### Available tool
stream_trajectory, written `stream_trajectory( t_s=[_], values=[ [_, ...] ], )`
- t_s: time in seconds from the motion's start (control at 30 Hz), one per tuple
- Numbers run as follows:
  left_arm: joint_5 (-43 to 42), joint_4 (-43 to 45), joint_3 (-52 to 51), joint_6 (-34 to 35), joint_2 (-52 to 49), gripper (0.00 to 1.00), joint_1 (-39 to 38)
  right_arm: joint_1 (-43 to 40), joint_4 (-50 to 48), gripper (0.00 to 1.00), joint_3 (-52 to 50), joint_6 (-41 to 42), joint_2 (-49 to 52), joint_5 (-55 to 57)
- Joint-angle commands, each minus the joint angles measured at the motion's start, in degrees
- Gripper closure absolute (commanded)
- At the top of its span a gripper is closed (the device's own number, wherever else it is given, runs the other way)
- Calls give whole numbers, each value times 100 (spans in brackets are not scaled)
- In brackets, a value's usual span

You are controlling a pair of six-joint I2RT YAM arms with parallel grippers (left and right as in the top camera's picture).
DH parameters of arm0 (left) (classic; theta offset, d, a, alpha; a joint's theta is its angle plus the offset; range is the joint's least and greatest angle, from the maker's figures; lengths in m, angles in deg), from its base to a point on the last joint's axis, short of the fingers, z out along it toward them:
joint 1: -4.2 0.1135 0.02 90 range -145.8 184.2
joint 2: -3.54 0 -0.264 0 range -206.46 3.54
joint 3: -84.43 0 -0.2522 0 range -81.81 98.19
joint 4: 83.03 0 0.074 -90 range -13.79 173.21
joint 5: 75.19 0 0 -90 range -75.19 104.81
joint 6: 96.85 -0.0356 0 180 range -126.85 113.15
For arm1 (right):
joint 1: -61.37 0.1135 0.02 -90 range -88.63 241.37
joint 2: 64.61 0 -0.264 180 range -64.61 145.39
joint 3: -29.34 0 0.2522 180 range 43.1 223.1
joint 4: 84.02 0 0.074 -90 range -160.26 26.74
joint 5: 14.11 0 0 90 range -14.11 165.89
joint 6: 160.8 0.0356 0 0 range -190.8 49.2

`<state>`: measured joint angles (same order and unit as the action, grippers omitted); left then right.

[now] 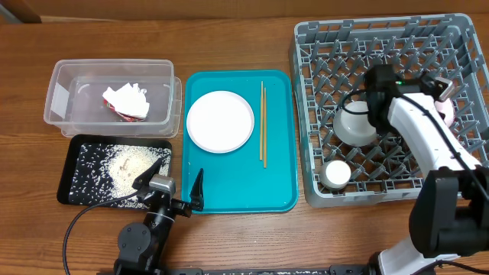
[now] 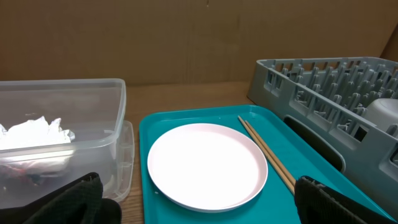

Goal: Sort waste into correct bins and load items into the dishwasher
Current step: 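Lift the pink bowl with right gripper and carry it into rack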

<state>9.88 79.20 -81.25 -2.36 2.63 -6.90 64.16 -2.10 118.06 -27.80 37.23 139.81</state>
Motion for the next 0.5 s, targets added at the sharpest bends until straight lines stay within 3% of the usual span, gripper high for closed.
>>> stream_trajectory(
  t_s=[0.0, 0.1, 0.2, 0.47],
  values=[
    [0, -2, -28, 81, 61, 0, 20, 98, -33, 95, 0, -2, 52, -57],
    [0, -2, -28, 81, 61, 0, 20, 146, -55, 90, 2, -4, 52, -52],
    [2, 0, -28, 81, 61, 0, 20, 149, -48, 96, 2, -2, 50, 39],
    [2, -2, -28, 81, 61, 0, 20, -284, -348, 96, 7, -28, 50, 352]
  ],
)
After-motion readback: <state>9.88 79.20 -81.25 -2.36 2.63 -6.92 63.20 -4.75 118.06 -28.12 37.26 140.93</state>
